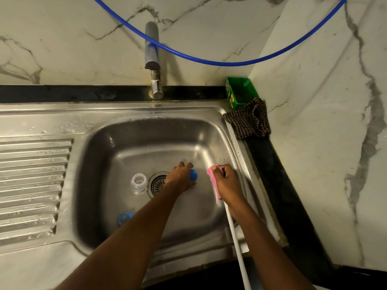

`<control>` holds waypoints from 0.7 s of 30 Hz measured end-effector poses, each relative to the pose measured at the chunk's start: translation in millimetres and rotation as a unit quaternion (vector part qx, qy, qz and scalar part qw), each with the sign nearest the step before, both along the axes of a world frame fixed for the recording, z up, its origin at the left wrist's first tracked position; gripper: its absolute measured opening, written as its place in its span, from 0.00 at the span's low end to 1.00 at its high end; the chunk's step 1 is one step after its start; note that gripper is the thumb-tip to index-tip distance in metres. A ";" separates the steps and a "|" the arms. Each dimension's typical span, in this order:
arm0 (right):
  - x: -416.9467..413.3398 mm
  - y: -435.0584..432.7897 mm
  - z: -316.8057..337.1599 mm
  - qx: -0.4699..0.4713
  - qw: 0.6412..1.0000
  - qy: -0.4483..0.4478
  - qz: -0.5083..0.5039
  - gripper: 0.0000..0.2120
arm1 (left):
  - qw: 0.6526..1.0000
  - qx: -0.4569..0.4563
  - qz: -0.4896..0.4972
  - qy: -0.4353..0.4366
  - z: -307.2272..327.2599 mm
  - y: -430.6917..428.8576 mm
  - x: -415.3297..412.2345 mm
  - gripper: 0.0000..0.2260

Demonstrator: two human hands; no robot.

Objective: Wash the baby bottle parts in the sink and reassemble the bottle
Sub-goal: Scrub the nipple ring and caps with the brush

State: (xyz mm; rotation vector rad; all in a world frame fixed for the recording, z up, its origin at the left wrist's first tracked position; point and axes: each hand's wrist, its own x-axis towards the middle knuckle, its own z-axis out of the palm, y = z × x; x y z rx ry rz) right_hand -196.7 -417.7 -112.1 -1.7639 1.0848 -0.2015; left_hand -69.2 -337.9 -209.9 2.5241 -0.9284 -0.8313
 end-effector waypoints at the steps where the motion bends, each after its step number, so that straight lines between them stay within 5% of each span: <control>1: -0.6 0.1 1.5 -0.001 1.000 0.003 0.000 0.09 | 1.000 -0.005 0.003 -0.002 -3.1 -0.1 1.2 0.27; 3: -1.6 1.7 8.5 0.017 1.000 -0.002 -0.005 0.10 | 0.999 -0.033 0.034 0.012 -3.2 0.5 2.5 0.24; 5: -1.6 4.0 18.8 0.053 0.998 -0.021 -0.008 0.10 | 0.978 -0.117 0.131 0.113 9.9 4.5 1.7 0.22; 9: -6.2 11.6 41.7 0.137 0.988 -0.073 0.015 0.03 | 0.769 -0.314 0.292 0.474 71.7 31.3 -18.3 0.11; 13: -9.8 34.8 68.3 0.053 0.991 -0.064 0.101 0.16 | 0.660 -0.420 0.274 0.560 116.7 70.4 -44.0 0.14; 17: -13.1 59.9 85.1 -0.185 0.949 -0.122 0.223 0.15 | 0.648 -0.446 0.297 0.541 147.5 102.5 -58.0 0.22; 21: -13.5 84.6 100.4 -0.392 0.868 -0.051 0.300 0.13 | 0.649 -0.487 0.309 0.496 164.7 127.7 -54.5 0.21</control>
